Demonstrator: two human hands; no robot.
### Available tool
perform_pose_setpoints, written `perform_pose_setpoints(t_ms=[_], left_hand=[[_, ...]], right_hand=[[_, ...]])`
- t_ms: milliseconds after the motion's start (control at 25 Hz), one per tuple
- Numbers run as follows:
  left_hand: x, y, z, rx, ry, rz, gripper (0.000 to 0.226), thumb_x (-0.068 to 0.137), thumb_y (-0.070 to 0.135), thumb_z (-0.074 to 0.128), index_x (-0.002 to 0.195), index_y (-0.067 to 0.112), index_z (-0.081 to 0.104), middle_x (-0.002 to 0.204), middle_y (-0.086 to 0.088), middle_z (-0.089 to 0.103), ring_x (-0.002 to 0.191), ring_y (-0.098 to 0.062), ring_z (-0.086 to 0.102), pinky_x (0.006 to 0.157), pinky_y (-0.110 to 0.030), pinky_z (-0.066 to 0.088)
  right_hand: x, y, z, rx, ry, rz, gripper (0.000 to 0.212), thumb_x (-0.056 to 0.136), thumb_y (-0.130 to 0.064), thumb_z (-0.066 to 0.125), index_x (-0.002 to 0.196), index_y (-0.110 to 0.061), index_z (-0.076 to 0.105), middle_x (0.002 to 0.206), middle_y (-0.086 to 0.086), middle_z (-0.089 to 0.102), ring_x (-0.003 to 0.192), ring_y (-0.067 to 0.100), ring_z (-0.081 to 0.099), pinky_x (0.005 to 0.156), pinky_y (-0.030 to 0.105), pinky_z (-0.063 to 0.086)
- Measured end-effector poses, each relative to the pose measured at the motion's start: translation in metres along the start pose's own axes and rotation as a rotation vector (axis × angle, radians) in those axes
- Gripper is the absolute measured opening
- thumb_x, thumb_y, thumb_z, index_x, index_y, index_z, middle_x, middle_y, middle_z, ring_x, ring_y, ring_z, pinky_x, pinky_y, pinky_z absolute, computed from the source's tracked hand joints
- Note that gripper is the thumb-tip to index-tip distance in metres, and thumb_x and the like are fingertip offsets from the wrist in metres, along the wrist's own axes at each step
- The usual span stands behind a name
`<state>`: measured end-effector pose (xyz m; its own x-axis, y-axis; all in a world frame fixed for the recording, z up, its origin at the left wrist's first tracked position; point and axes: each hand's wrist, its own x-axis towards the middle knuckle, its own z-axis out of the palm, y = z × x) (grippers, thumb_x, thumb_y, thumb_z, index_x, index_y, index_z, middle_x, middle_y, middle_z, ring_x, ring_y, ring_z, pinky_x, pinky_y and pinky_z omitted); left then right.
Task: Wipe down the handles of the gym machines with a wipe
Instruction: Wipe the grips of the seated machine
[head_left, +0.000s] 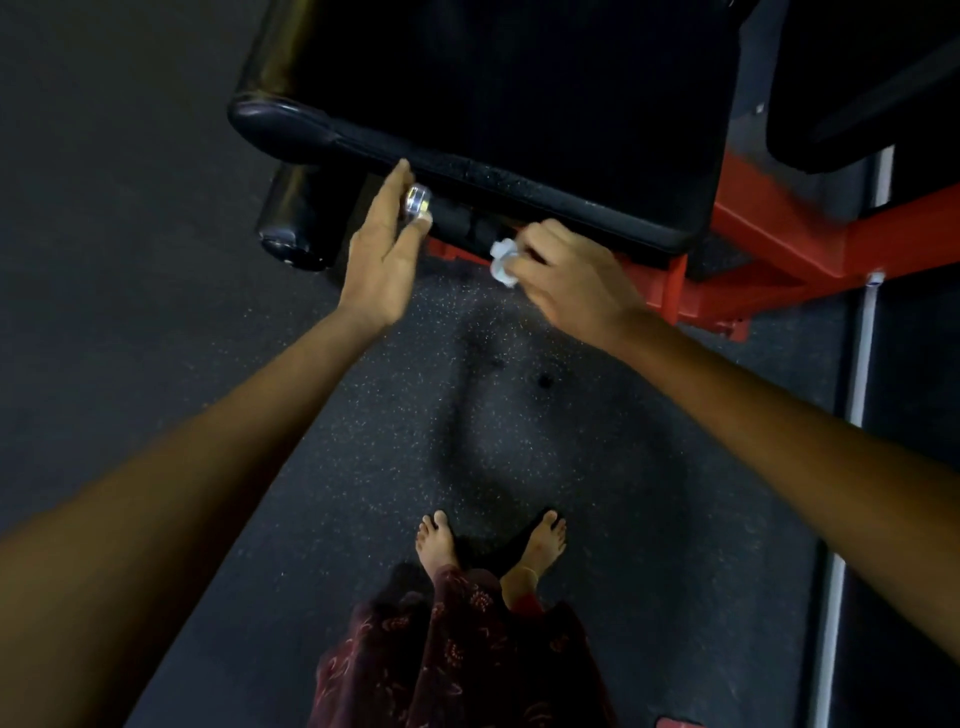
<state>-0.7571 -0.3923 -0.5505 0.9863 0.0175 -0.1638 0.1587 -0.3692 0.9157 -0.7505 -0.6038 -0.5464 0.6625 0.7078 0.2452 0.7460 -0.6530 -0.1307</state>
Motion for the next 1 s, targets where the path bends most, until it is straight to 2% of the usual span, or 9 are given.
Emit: perform_pose_setpoints(t_ms=[80, 160, 360, 520, 600, 680, 800, 880, 1000], left_hand=[[0.004, 0.004, 0.000, -0.120, -0.009, -0.012, 0.048, 0.103, 0.022, 0.038, 0.149, 0.017, 0.026, 0.150, 0.001, 0.036, 0.138, -0.007, 0.030, 0.115, -0.020, 0.023], [0.010, 0.005, -0.002, -0.229, 0.002, -0.071, 0.043, 0.101, 0.015, 0.042, 0.143, 0.013, 0.039, 0.145, -0.001, 0.043, 0.137, -0.009, 0.035, 0.114, -0.022, 0.027], [0.015, 0.006, -0.012, -0.284, -0.055, -0.127, 0.039, 0.097, 0.009, 0.048, 0.136, 0.010, 0.049, 0.139, -0.002, 0.051, 0.131, -0.010, 0.042, 0.107, -0.017, 0.035], [0.014, 0.008, -0.011, -0.310, -0.006, -0.149, 0.032, 0.103, 0.018, 0.034, 0.121, 0.014, 0.060, 0.106, 0.006, 0.065, 0.103, -0.004, 0.059, 0.089, -0.015, 0.044], [0.017, 0.008, -0.012, -0.300, 0.009, -0.173, 0.042, 0.104, 0.035, 0.026, 0.113, 0.023, 0.065, 0.105, 0.006, 0.066, 0.107, -0.007, 0.059, 0.098, -0.022, 0.043], [0.018, 0.008, -0.015, -0.282, -0.032, -0.190, 0.047, 0.096, 0.053, 0.023, 0.108, 0.038, 0.066, 0.122, 0.001, 0.063, 0.122, -0.014, 0.052, 0.112, -0.038, 0.032], [0.019, 0.005, -0.016, -0.279, -0.042, -0.207, 0.044, 0.090, 0.059, 0.026, 0.101, 0.046, 0.066, 0.131, -0.002, 0.059, 0.129, -0.018, 0.047, 0.114, -0.046, 0.027], [0.019, 0.007, -0.011, -0.378, -0.010, -0.195, 0.046, 0.098, 0.051, 0.026, 0.107, 0.034, 0.067, 0.123, 0.000, 0.063, 0.122, -0.014, 0.053, 0.112, -0.038, 0.033], [0.019, 0.006, -0.007, -0.440, 0.015, -0.214, 0.050, 0.105, 0.039, 0.016, 0.116, 0.020, 0.061, 0.107, 0.006, 0.067, 0.106, -0.002, 0.060, 0.097, -0.018, 0.042]], right_hand=[[-0.019, 0.010, -0.007, 0.017, -0.011, 0.051, 0.018, 0.075, 0.003, 0.066, 0.093, -0.001, 0.066, 0.088, 0.015, 0.060, 0.074, 0.029, 0.058, 0.051, 0.031, 0.051], [-0.019, 0.010, -0.007, 0.045, 0.000, 0.075, 0.020, 0.074, 0.005, 0.068, 0.093, -0.002, 0.067, 0.089, 0.016, 0.061, 0.076, 0.029, 0.058, 0.049, 0.034, 0.052], [0.045, -0.012, 0.004, 0.085, 0.098, -0.074, 0.011, 0.078, -0.001, 0.062, 0.086, -0.004, 0.069, 0.085, 0.014, 0.059, 0.076, 0.027, 0.057, 0.049, 0.029, 0.048], [0.081, -0.023, 0.006, 0.163, 0.100, -0.044, 0.014, 0.076, -0.004, 0.069, 0.090, -0.006, 0.071, 0.095, 0.013, 0.061, 0.087, 0.026, 0.059, 0.058, 0.033, 0.054], [0.072, -0.017, 0.003, 0.171, 0.045, -0.067, 0.019, 0.080, -0.007, 0.065, 0.098, -0.007, 0.070, 0.102, 0.013, 0.061, 0.091, 0.026, 0.057, 0.064, 0.034, 0.053], [0.046, -0.002, -0.003, 0.183, -0.017, -0.071, 0.022, 0.084, -0.009, 0.056, 0.101, -0.006, 0.069, 0.102, 0.015, 0.061, 0.091, 0.029, 0.057, 0.068, 0.039, 0.053], [0.031, 0.010, -0.019, 0.269, -0.067, 0.036, 0.029, 0.086, -0.018, 0.047, 0.094, -0.005, 0.072, 0.095, 0.013, 0.061, 0.081, 0.025, 0.059, 0.065, 0.039, 0.053], [0.058, 0.003, -0.018, 0.314, -0.063, 0.111, 0.030, 0.088, -0.023, 0.049, 0.094, -0.005, 0.073, 0.089, 0.014, 0.061, 0.075, 0.024, 0.060, 0.065, 0.036, 0.053], [0.096, -0.011, -0.006, 0.346, 0.015, 0.124, 0.020, 0.082, -0.012, 0.059, 0.093, -0.004, 0.073, 0.091, 0.012, 0.066, 0.083, 0.022, 0.063, 0.074, 0.033, 0.053]])
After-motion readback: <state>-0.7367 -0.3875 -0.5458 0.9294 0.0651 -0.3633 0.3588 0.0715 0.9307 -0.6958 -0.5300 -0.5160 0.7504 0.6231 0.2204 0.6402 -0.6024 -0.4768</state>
